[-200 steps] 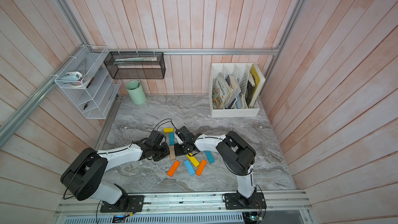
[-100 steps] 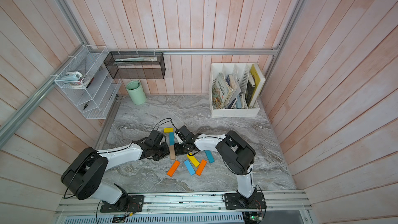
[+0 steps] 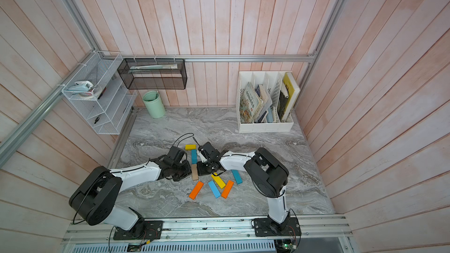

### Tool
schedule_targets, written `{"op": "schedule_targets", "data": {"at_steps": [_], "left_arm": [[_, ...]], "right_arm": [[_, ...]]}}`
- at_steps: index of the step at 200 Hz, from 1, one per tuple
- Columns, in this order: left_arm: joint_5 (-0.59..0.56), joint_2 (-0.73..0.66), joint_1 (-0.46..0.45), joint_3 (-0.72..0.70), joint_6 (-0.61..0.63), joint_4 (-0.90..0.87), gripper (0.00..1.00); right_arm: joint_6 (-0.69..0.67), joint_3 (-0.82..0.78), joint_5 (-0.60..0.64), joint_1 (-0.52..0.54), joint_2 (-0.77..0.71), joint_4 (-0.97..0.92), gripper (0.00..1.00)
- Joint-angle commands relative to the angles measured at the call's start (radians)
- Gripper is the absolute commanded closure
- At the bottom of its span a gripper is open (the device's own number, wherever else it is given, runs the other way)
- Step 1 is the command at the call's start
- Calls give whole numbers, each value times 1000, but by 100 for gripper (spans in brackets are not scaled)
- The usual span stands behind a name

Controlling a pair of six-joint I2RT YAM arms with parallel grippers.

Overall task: Assemble a giraffe with building blocks
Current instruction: Assemble the building block at the center of the board.

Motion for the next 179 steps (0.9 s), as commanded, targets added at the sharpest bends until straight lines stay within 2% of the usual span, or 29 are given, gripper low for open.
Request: {"op": "schedule_targets", "data": {"at_steps": [1,179], "left_arm": [[-13,30,9,7,25,-28,100],[-10,46,13,17,32,-25,100]], "right_arm": [[1,-7,-12,0,13,8,100],[7,-18,22,5,0,4,100]]}}
